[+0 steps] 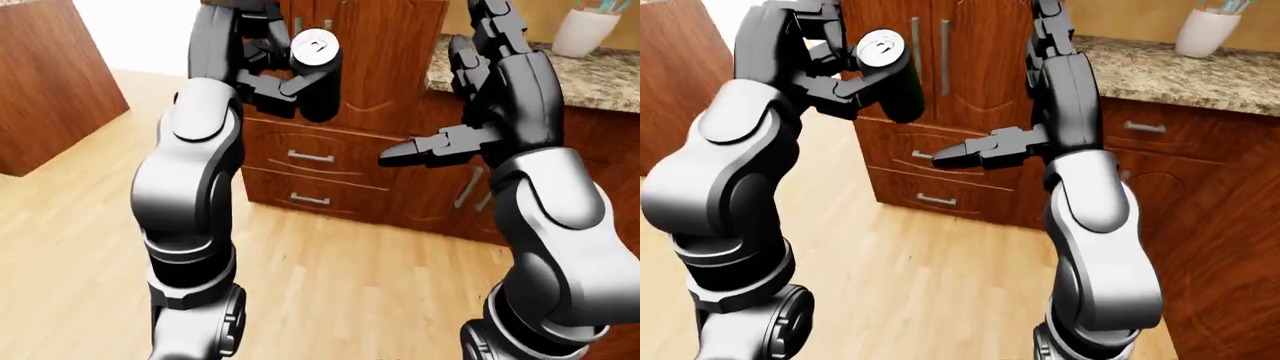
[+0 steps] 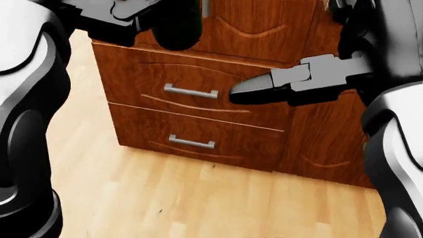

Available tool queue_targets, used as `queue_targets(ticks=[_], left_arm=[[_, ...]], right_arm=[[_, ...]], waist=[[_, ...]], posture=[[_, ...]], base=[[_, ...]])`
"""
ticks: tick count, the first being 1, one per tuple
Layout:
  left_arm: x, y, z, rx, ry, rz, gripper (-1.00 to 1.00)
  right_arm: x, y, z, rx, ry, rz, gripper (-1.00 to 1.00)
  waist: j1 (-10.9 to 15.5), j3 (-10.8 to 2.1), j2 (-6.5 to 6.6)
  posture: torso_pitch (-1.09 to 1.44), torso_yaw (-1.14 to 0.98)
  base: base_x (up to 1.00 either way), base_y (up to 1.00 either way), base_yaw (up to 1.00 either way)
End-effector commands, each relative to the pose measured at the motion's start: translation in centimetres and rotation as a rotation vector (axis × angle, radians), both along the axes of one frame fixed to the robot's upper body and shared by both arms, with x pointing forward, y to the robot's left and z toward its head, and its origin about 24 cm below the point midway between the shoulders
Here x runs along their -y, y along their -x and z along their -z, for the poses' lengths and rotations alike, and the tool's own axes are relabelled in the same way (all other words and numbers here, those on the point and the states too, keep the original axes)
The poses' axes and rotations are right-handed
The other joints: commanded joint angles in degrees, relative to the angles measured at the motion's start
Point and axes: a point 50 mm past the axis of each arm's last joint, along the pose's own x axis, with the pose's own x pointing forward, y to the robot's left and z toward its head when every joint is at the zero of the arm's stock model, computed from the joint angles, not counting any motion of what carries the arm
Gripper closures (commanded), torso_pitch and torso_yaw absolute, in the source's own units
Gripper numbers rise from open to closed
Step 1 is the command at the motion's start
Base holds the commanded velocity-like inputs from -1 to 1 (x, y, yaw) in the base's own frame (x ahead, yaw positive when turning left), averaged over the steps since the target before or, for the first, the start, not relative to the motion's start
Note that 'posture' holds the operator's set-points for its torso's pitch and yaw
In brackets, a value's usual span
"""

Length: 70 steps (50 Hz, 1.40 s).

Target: Move the drinks to the dining counter.

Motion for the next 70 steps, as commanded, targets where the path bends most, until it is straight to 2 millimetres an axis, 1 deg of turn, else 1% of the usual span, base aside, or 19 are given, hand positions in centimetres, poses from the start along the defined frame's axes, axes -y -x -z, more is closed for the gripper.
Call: queue_targets(ticks=[1,3,7,12,25,28,29,30,33,40,42,43,45,48,55,60,62,65,70], left_arm=[[0.2,0.8,-2.0,0.106,0.004,0.014,1.00],[0.2,0.9,-2.1,0.107,0.003,0.014,1.00],[0.2,0.9,-2.1,0.107,0.001,0.014,1.00],[0.1,1.0,-2.1,0.108,0.002,0.014,1.00],[0.1,1.0,-1.8,0.107,0.001,0.014,1.00],[0.0,1.0,-1.7,0.107,0.002,0.013,1.00],[0.0,1.0,-1.7,0.106,0.001,0.013,1.00],[0.0,0.9,-1.6,0.105,0.002,0.012,1.00],[0.0,1.0,-1.6,0.106,0.001,0.012,1.00],[0.0,1.1,-1.6,0.106,-0.001,0.013,1.00],[0.1,1.1,-1.7,0.106,-0.002,0.013,1.00],[0.1,1.2,-1.7,0.106,-0.002,0.014,1.00],[0.0,1.1,-1.7,0.107,-0.002,0.012,1.00],[0.0,1.2,-1.8,0.109,0.001,0.012,1.00],[-0.5,1.7,-2.6,0.123,-0.004,0.005,1.00],[-0.9,2.1,-2.9,0.132,-0.005,0.000,1.00],[-1.0,2.2,-2.9,0.133,-0.006,-0.003,1.00],[-1.2,2.2,-2.8,0.133,-0.005,-0.008,1.00],[-1.2,2.3,-2.9,0.134,-0.008,-0.008,1.00]], right_arm=[[0.0,0.3,-1.0,0.061,-0.002,0.006,-1.00],[0.0,0.3,-1.1,0.062,-0.001,0.004,-1.00],[0.0,0.3,-1.1,0.062,-0.001,0.003,-1.00],[-0.1,0.3,-1.0,0.061,-0.002,0.002,-1.00],[-0.2,0.2,-0.7,0.058,-0.005,-0.001,-1.00],[-0.2,0.1,-0.5,0.054,0.001,0.002,-1.00],[-0.3,0.1,-0.5,0.050,0.006,-0.001,-1.00],[-0.3,0.1,-0.5,0.049,0.007,-0.003,-1.00],[-0.3,0.1,-0.4,0.049,0.009,-0.005,-1.00],[-0.3,0.2,-0.4,0.050,0.014,-0.007,-1.00],[-0.4,0.3,-0.3,0.050,0.020,-0.006,-1.00],[-0.3,0.3,-0.3,0.050,0.019,-0.006,-1.00],[-0.4,0.3,-0.4,0.050,0.019,-0.008,-1.00],[-0.4,0.3,-0.3,0.051,0.017,-0.007,-1.00],[-0.3,0.7,-0.2,0.060,0.023,0.000,-1.00],[0.3,1.0,1.4,0.033,0.011,0.029,-1.00],[0.3,1.5,2.4,0.025,-0.003,0.025,-1.00],[0.6,1.9,2.9,0.028,-0.025,0.024,-1.00],[0.7,2.3,2.6,0.046,-0.033,0.022,-1.00]], waist=[[0.4,-0.85,0.25],[1.1,-2.31,0.97],[0.3,-1.72,4.16],[-0.4,-3.87,10.32],[-0.1,-1.93,2.88],[-0.3,-2.47,-3.07],[-0.3,-0.42,-0.39],[0.4,-0.29,-0.73],[1.1,-2.19,-0.53],[0.0,-2.83,2.94],[-0.1,-3.33,4.74],[0.1,-4.39,7.08],[-0.5,-1.76,7.52],[1.2,-2.75,6.09],[1.2,-1.71,2.86],[-1.3,-2.63,1.67],[-2.1,-4.41,4.25],[-2.2,-0.89,3.66],[-2.7,-0.97,4.35]], posture=[[0.00,0.00],[0.00,0.00],[0.00,0.00],[0.00,0.00],[0.00,0.00],[0.00,0.00],[0.00,0.00],[0.00,0.00],[0.00,0.00],[0.00,0.00],[0.00,0.00],[0.00,0.00],[0.00,0.00],[0.00,0.00],[0.00,0.00],[0.00,0.00],[0.00,0.00],[0.00,0.00],[0.00,0.00]], base=[[0.00,0.00,1.00],[0.00,0.00,1.00],[0.00,0.00,1.00],[0.00,0.00,1.00],[0.01,0.00,1.00],[0.31,0.00,1.00],[0.38,0.00,1.00],[0.39,0.00,1.00],[0.39,0.00,1.00],[0.39,0.00,1.00],[0.39,0.00,1.00],[0.39,0.00,1.00],[0.37,0.00,1.00],[0.37,0.00,1.00],[0.37,0.00,1.00],[0.05,0.00,0.16],[0.04,0.00,0.00],[0.54,0.00,0.00],[0.82,0.00,0.00]])
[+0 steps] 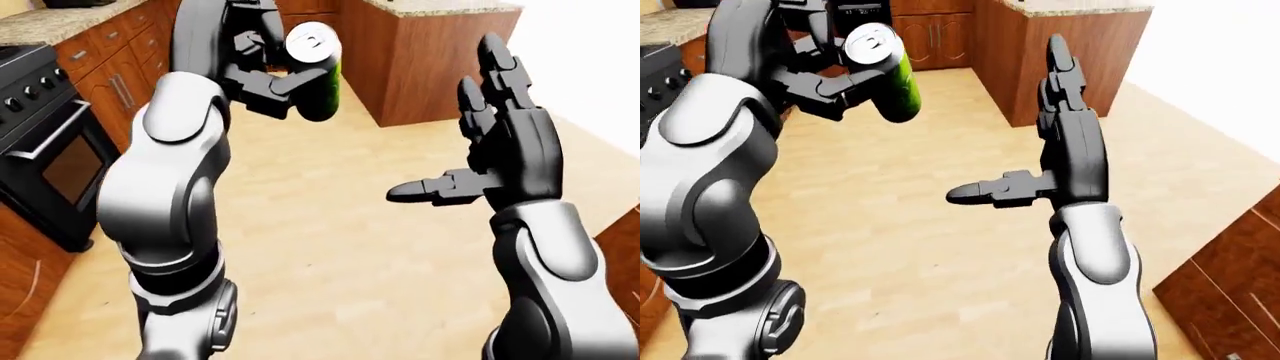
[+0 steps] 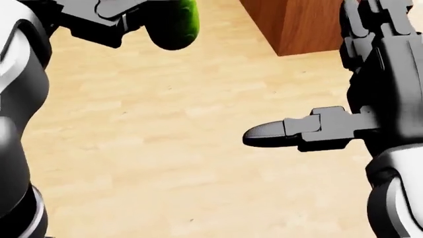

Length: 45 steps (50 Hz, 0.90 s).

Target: Move the drinks to the dining counter.

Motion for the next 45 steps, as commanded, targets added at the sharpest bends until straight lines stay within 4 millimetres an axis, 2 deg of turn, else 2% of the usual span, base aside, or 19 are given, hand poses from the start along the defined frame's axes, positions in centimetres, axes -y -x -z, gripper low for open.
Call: queue_targets(ticks=[1,5,9,11,13,19,21,22,24,25,26,30,34,36,37,38,39,40,45], left_arm=[[-0.7,0.8,-1.8,0.115,0.020,-0.035,1.00],[-0.6,0.9,-1.8,0.113,0.020,-0.036,1.00],[-0.6,0.9,-1.9,0.115,0.018,-0.036,1.00],[-0.7,0.9,-1.8,0.114,0.018,-0.038,1.00],[-0.7,0.9,-1.9,0.115,0.018,-0.038,1.00],[-0.8,0.9,-1.9,0.117,0.017,-0.039,1.00],[-0.8,0.9,-1.9,0.117,0.017,-0.040,1.00],[-0.8,0.9,-1.8,0.117,0.018,-0.040,1.00],[-0.8,0.9,-1.8,0.116,0.018,-0.040,1.00],[-0.7,0.9,-1.8,0.115,0.018,-0.039,1.00],[-0.7,0.9,-1.7,0.116,0.017,-0.038,1.00],[-0.7,0.9,-1.5,0.114,0.019,-0.038,1.00],[-0.8,0.9,-1.4,0.113,0.020,-0.039,1.00],[-0.8,0.9,-1.4,0.114,0.021,-0.040,1.00],[-0.8,0.9,-1.4,0.114,0.021,-0.040,1.00],[-0.8,0.9,-1.5,0.115,0.022,-0.040,1.00],[-0.8,0.9,-1.5,0.114,0.021,-0.040,1.00],[-0.7,0.9,-1.5,0.114,0.020,-0.039,1.00],[-0.7,1.0,-1.4,0.114,0.021,-0.036,1.00]], right_arm=[[-0.4,0.5,-1.2,0.076,0.004,-0.026,-1.00],[-0.3,0.7,-1.3,0.080,-0.002,-0.022,-1.00],[-0.3,0.8,-1.5,0.087,-0.003,-0.021,-1.00],[-0.3,0.9,-1.5,0.089,-0.004,-0.021,-1.00],[-0.4,1.1,-1.5,0.093,-0.006,-0.022,-1.00],[-0.5,1.2,-1.6,0.099,-0.011,-0.026,-1.00],[-0.4,1.3,-1.6,0.102,-0.015,-0.025,-1.00],[-0.4,1.3,-1.6,0.104,-0.017,-0.024,-1.00],[-0.4,1.3,-1.6,0.106,-0.019,-0.025,-1.00],[-0.4,1.3,-1.5,0.106,-0.020,-0.024,-1.00],[-0.3,1.3,-1.5,0.105,-0.022,-0.023,-1.00],[-0.3,1.3,-1.3,0.104,-0.031,-0.023,-1.00],[-0.4,1.4,-1.3,0.104,-0.030,-0.027,-1.00],[-0.4,1.4,-1.3,0.106,-0.029,-0.028,-1.00],[-0.5,1.4,-1.2,0.106,-0.029,-0.029,-1.00],[-0.5,1.4,-1.2,0.106,-0.030,-0.030,-1.00],[-0.5,1.5,-1.3,0.106,-0.031,-0.031,-1.00],[-0.5,1.5,-1.2,0.106,-0.031,-0.031,-1.00],[-0.7,1.6,-1.3,0.111,-0.024,-0.041,-1.00]], waist=[[0.2,-0.31,-0.78],[-0.6,-2.04,0.60],[0.6,-2.94,4.30],[0.7,-0.67,3.63],[1.3,-2.10,3.99],[2.1,-3.00,3.43],[1.7,-3.49,1.29],[1.2,-3.38,-1.50],[1.2,-0.29,-0.70],[0.6,-0.35,-1.68],[0.3,-2.24,-1.67],[0.3,-1.87,-2.59],[0.3,-3.25,-1.76],[1.3,-3.48,2.20],[1.4,-3.33,2.97],[1.2,-0.96,2.08],[2.0,-0.67,2.82],[2.5,-2.12,2.83],[3.5,-2.21,2.86]], posture=[[0.00,0.00],[0.00,0.00],[0.00,0.00],[0.00,0.00],[0.00,0.00],[0.00,0.00],[0.00,0.00],[0.00,0.00],[0.00,0.00],[0.00,0.00],[0.00,0.00],[0.00,0.00],[0.00,0.00],[0.00,0.00],[0.00,0.00],[0.00,0.00],[0.00,0.00],[0.00,0.00],[0.00,0.00]], base=[[1.00,0.00,0.00],[1.00,0.00,0.00],[1.00,0.00,0.00],[1.00,0.00,0.00],[1.00,0.00,0.00],[1.00,0.00,0.00],[1.00,0.00,0.00],[1.00,0.00,0.00],[1.00,0.00,0.00],[1.00,0.00,0.00],[1.00,0.00,0.00],[0.96,0.00,0.00],[0.92,0.00,0.00],[0.92,0.00,0.00],[0.91,0.00,0.00],[0.91,0.00,0.00],[0.92,0.00,0.00],[0.92,0.00,0.00],[0.92,0.00,0.00]])
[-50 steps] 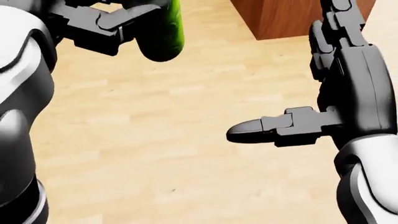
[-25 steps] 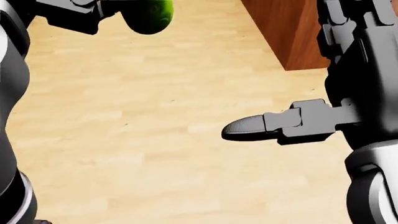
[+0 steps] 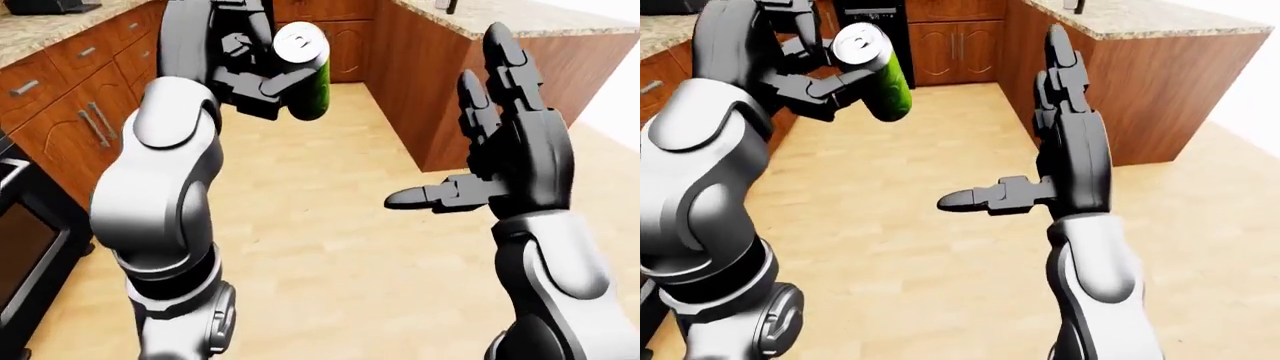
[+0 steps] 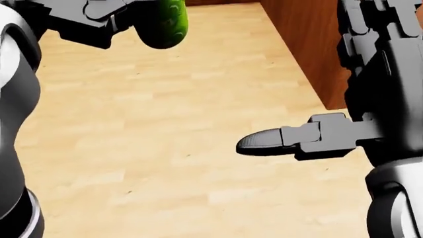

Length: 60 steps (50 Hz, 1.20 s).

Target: Move the drinks to the dining counter.

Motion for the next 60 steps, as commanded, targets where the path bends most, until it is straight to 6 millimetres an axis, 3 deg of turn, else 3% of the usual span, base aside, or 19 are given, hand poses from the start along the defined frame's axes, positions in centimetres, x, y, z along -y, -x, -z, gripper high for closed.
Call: queue_targets(ticks=[1,3,5,6,7,9,15,18,20,27,31,32,37,42,44,45,46,59,60], left_arm=[[0.17,0.75,-1.58,0.106,0.006,0.011,1.00],[0.18,0.73,-1.55,0.105,0.005,0.010,1.00],[0.18,0.76,-1.68,0.107,0.005,0.010,1.00],[0.16,0.76,-1.69,0.107,0.005,0.010,1.00],[0.15,0.76,-1.68,0.107,0.005,0.010,1.00],[0.12,0.75,-1.70,0.107,0.005,0.009,1.00],[0.04,0.85,-1.77,0.109,0.006,0.007,1.00],[-0.08,0.84,-1.70,0.109,0.009,0.005,1.00],[-0.14,0.82,-1.69,0.109,0.010,0.004,1.00],[-0.29,0.81,-1.66,0.109,0.013,0.000,1.00],[-0.32,0.87,-1.70,0.110,0.013,0.000,1.00],[-0.35,0.89,-1.73,0.110,0.014,-0.001,1.00],[-0.39,0.92,-1.71,0.110,0.015,-0.001,1.00],[-0.40,0.93,-1.78,0.111,0.014,-0.001,1.00],[-0.38,0.91,-1.79,0.111,0.014,0.000,1.00],[-0.36,0.92,-1.78,0.111,0.013,0.000,1.00],[-0.37,0.93,-1.77,0.111,0.013,0.000,1.00],[-0.33,0.97,-1.87,0.113,0.011,0.000,1.00],[-0.35,0.98,-1.86,0.113,0.011,0.000,1.00]], right_arm=[[-0.09,0.34,-0.80,0.055,0.005,-0.003,-1.00],[-0.09,0.30,-0.76,0.054,0.005,-0.003,-1.00],[-0.14,0.27,-0.75,0.054,0.006,-0.003,-1.00],[-0.15,0.22,-0.68,0.053,0.006,-0.004,-1.00],[-0.15,0.18,-0.65,0.053,0.006,-0.005,-1.00],[-0.23,0.21,-0.72,0.053,0.002,-0.012,-1.00],[-0.30,0.22,-0.65,0.049,-0.004,-0.018,-1.00],[-0.36,0.27,-0.62,0.051,-0.005,-0.020,-1.00],[-0.41,0.29,-0.64,0.051,-0.006,-0.021,-1.00],[-0.49,0.21,-0.51,0.052,-0.008,-0.024,-1.00],[-0.53,0.29,-0.49,0.053,-0.007,-0.025,-1.00],[-0.52,0.25,-0.46,0.053,-0.007,-0.024,-1.00],[-0.56,0.30,-0.47,0.052,-0.005,-0.023,-1.00],[-0.51,0.19,-0.43,0.050,-0.007,-0.022,-1.00],[-0.52,0.21,-0.50,0.051,-0.008,-0.022,-1.00],[-0.51,0.17,-0.49,0.051,-0.008,-0.022,-1.00],[-0.51,0.15,-0.47,0.050,-0.008,-0.022,-1.00],[-0.53,0.30,-0.64,0.054,-0.009,-0.023,-1.00],[-0.54,0.31,-0.62,0.054,-0.010,-0.023,-1.00]], waist=[[0.1,-0.79,0.51],[-0.2,-1.22,-0.73],[-1.3,-1.58,-7.00],[-1.0,-0.05,-4.55],[-0.9,1.64,-5.12],[-1.8,-0.42,-5.43],[-2.3,-0.62,-4.02],[-0.6,-1.34,1.91],[0.1,0.66,0.43],[0.4,-0.45,-0.66],[-0.5,-1.42,-5.63],[-0.3,0.62,-4.94],[-1.2,-0.74,-5.07],[-1.1,-1.20,-1.30],[-0.8,-4.15,3.96],[-0.8,-1.31,1.44],[-0.5,0.29,2.12],[-0.9,-1.35,-4.51],[-1.0,-0.74,-3.25]], posture=[[0.00,0.00],[0.00,0.00],[0.00,0.00],[0.00,0.00],[0.00,0.00],[0.00,0.00],[0.00,0.00],[0.00,0.00],[0.00,0.00],[0.00,0.00],[0.00,0.00],[0.00,0.00],[0.00,0.00],[0.00,0.00],[0.00,0.00],[0.00,0.00],[0.00,0.00],[0.00,0.00],[0.00,0.00]], base=[[0.93,0.00,0.00],[0.89,0.00,0.00],[0.83,0.00,0.00],[0.81,0.00,0.00],[0.80,0.00,0.00],[0.76,0.00,0.00],[0.58,0.01,0.00],[0.51,0.25,0.00],[0.48,0.30,0.00],[0.43,0.30,0.00],[0.38,0.31,0.00],[0.38,0.31,0.00],[0.33,0.35,0.00],[0.31,0.37,0.00],[0.34,0.36,0.00],[0.41,0.37,0.00],[0.44,0.37,0.00],[0.44,0.34,0.00],[0.41,0.27,0.00]])
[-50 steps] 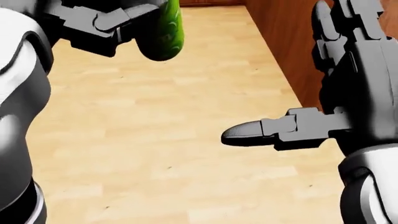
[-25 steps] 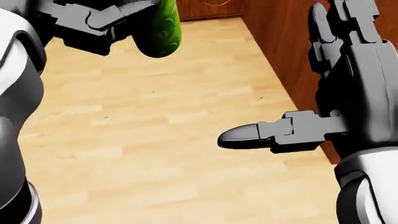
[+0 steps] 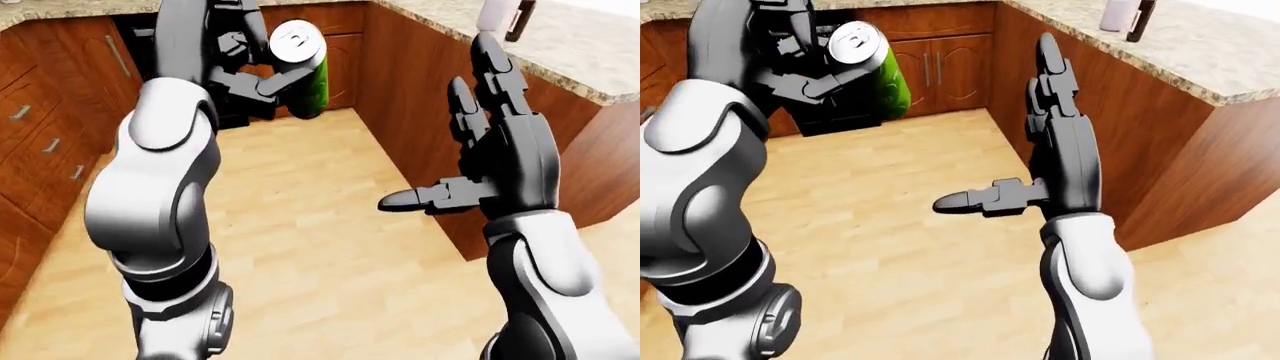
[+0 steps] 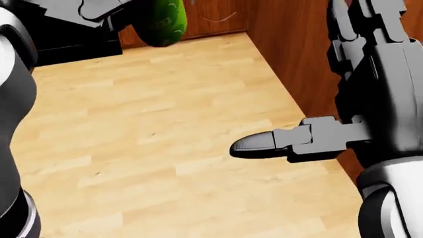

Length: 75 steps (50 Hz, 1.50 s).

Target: Move the drinks to the dining counter.

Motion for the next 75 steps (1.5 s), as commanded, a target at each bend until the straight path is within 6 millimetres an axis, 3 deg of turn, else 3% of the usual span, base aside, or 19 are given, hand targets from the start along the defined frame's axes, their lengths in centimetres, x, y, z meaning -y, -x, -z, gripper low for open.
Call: queue_targets(ticks=[1,6,10,11,12,20,24,25,33,36,37,41,50,54,66,68,69,73,75], left_arm=[[-0.1,0.9,-1.9,0.102,0.005,0.001,1.00],[-0.1,1.1,-2.0,0.103,0.006,0.001,1.00],[-0.1,1.0,-2.0,0.104,0.006,0.002,1.00],[-0.1,1.0,-2.0,0.104,0.006,0.003,1.00],[0.0,1.0,-2.0,0.105,0.006,0.003,1.00],[-0.1,1.0,-1.9,0.104,0.008,0.003,1.00],[-0.1,1.1,-2.0,0.104,0.008,0.003,1.00],[-0.1,1.1,-2.0,0.105,0.009,0.003,1.00],[0.0,1.3,-2.2,0.109,0.007,0.004,1.00],[0.0,1.3,-2.4,0.110,0.006,0.004,1.00],[0.0,1.3,-2.4,0.111,0.005,0.004,1.00],[0.1,1.3,-2.7,0.114,0.005,0.005,1.00],[0.1,1.3,-3.1,0.118,0.003,0.007,1.00],[0.1,1.4,-3.1,0.119,0.003,0.007,1.00],[0.1,1.4,-3.0,0.119,0.004,0.005,1.00],[0.0,1.4,-3.0,0.119,0.004,0.004,1.00],[0.0,1.4,-3.0,0.119,0.004,0.004,1.00],[0.0,1.4,-3.0,0.120,0.005,0.005,1.00],[-0.1,1.4,-3.0,0.120,0.004,0.004,1.00]], right_arm=[[-0.1,0.7,-1.2,0.082,-0.003,-0.006,-1.00],[-0.1,0.7,-1.2,0.077,-0.023,-0.017,-1.00],[-0.1,0.7,-1.3,0.079,-0.037,-0.026,-1.00],[-0.1,0.7,-1.3,0.079,-0.041,-0.026,-1.00],[0.0,0.7,-1.3,0.079,-0.054,-0.032,-1.00],[0.0,0.8,-1.4,0.081,-0.071,-0.043,-1.00],[-0.1,0.9,-1.5,0.083,-0.072,-0.045,-1.00],[-0.1,0.9,-1.6,0.085,-0.071,-0.046,-1.00],[0.0,1.1,-2.1,0.093,-0.068,-0.045,-1.00],[0.0,1.2,-2.3,0.096,-0.066,-0.044,-1.00],[0.0,1.1,-2.3,0.096,-0.065,-0.044,-1.00],[0.1,1.1,-2.7,0.101,-0.061,-0.042,-1.00],[0.1,1.0,-3.0,0.102,-0.055,-0.042,-1.00],[0.1,1.1,-3.0,0.102,-0.051,-0.040,-1.00],[0.0,0.9,-2.7,0.097,-0.027,-0.021,-1.00],[0.0,0.8,-2.6,0.094,-0.017,-0.014,-1.00],[0.0,0.8,-2.6,0.091,-0.018,-0.014,-1.00],[0.0,0.9,-2.6,0.092,-0.013,-0.018,-1.00],[-0.1,1.0,-2.7,0.094,-0.013,-0.020,-1.00]], waist=[[0.7,-1.11,-1.52],[-0.1,-1.12,-2.06],[-0.6,-2.00,3.04],[-0.9,-0.94,3.44],[-0.7,-2.39,3.86],[-0.8,-3.28,1.63],[-1.2,-4.13,-2.99],[-1.1,-4.96,-2.52],[-1.9,-2.43,2.18],[-1.4,-2.99,7.45],[-1.0,-3.07,5.66],[-1.4,-3.59,5.35],[-1.2,-3.10,0.51],[-1.5,-3.88,-4.28],[-1.8,-1.46,2.16],[-2.6,-2.54,3.99],[-2.0,-1.97,1.95],[-1.2,-3.85,0.56],[-0.6,-1.59,0.56]], posture=[[0.00,0.00],[0.00,0.00],[0.00,0.00],[0.00,0.00],[0.00,0.00],[0.00,0.00],[0.00,0.00],[0.00,0.00],[0.00,0.00],[0.00,0.00],[0.00,0.00],[0.00,0.00],[0.00,0.00],[0.00,0.00],[0.00,0.00],[0.00,0.00],[0.00,0.00],[0.00,0.00],[0.00,0.00]], base=[[0.37,0.23,0.00],[0.02,0.00,0.00],[0.00,0.00,0.00],[0.00,0.00,0.00],[0.00,0.00,-0.10],[0.00,0.00,-0.67],[0.00,0.00,-0.83],[0.00,0.00,-0.83],[0.00,0.00,-0.83],[0.00,0.00,-0.83],[0.00,0.00,-0.83],[0.00,0.00,-0.83],[0.00,0.00,-0.83],[0.00,0.00,-0.83],[0.00,0.00,-0.54],[0.00,0.00,0.00],[0.00,0.00,0.00],[0.06,-0.01,0.00],[0.30,-0.07,0.00]])
